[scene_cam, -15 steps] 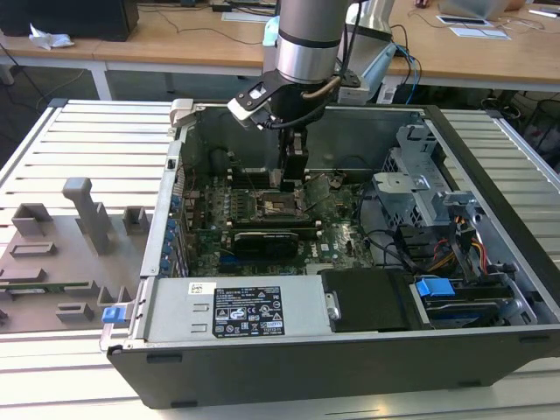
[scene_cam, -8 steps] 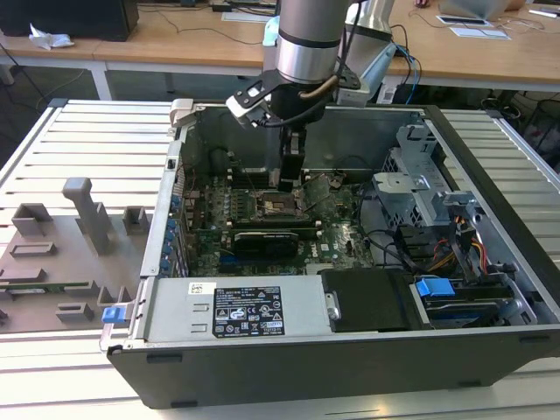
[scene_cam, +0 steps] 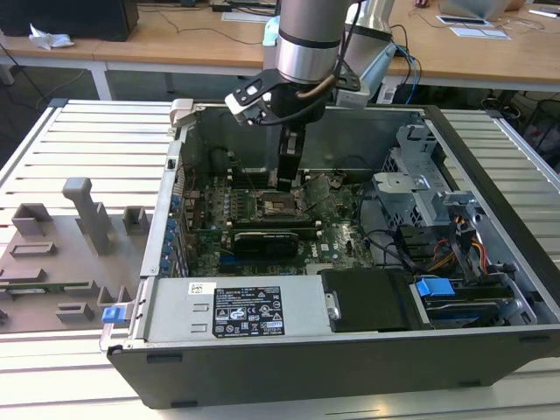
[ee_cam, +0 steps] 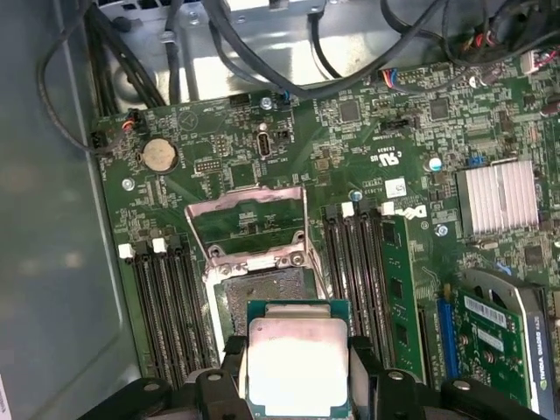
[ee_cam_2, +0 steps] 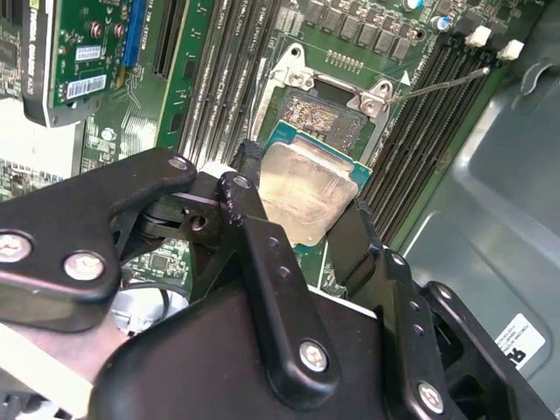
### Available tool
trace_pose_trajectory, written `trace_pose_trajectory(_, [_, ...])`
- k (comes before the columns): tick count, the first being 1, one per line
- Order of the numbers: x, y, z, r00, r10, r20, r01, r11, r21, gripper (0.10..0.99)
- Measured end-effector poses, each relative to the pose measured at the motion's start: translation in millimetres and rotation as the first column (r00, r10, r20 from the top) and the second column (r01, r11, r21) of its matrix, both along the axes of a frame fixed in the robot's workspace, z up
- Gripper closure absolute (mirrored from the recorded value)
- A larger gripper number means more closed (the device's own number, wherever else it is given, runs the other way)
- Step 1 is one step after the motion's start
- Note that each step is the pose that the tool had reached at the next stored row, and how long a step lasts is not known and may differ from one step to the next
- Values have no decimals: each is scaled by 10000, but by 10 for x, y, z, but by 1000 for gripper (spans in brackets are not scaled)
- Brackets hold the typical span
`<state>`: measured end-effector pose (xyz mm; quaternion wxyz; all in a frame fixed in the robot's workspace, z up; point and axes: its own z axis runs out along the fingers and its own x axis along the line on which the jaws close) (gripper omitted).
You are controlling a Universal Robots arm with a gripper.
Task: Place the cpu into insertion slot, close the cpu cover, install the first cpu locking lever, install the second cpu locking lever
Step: 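Place the cpu into insertion slot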
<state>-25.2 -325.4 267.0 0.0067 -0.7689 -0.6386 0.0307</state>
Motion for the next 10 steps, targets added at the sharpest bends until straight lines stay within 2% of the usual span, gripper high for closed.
trace_pose_trajectory(4, [0, -1, 1, 10000, 65, -1, -65, 10000, 0, 541])
trace_pose_trajectory(7, [0, 0, 0, 9976, 697, -1, -697, 9976, 0, 541])
trace_pose_trajectory(8, [0, 0, 0, 9946, 1039, 0, -1039, 9946, 0, 541])
trace_pose_trajectory(10, [0, 0, 0, 9903, 1391, 0, -1391, 9903, 0, 541])
